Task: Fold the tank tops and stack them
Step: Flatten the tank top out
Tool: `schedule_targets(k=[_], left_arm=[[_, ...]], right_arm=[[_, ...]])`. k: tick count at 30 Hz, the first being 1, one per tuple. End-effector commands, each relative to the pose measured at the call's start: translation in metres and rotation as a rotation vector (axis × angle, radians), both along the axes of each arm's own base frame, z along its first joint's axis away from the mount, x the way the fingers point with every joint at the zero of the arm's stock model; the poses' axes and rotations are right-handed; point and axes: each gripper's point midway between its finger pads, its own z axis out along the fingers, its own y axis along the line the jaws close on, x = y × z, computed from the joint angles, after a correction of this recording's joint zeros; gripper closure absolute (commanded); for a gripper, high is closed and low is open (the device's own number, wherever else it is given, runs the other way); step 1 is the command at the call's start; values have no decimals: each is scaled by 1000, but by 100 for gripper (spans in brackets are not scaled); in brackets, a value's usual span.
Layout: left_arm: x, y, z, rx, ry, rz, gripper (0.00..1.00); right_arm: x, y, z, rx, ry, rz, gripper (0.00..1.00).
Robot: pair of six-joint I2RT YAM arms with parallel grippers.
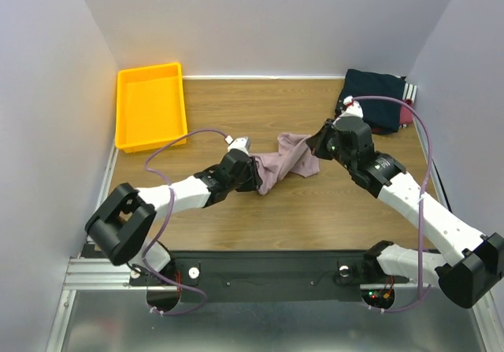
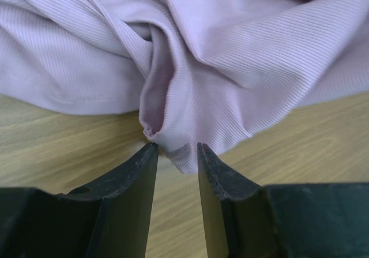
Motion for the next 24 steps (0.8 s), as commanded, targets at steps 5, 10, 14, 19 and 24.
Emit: schedule_targets(k=[5,10,14,19,24], left_arm=[[39,-18,-6,40,-23,65,64],[61,-20,-10,59,-14,92,100],[90,-6,20,52,-65,162,100],[128,34,101,3,-200,282,100],[139,64,186,-54,-349,364,100]], right_arm=[[7,-2,38,6,-83,-18,100],[8,-3,54,3,-110,-18,100],[8,-10,66,-15,-133,-37,100],[7,-20,77,-38,-158,-74,100],[4,-28,92,-44,-188,-90,100]])
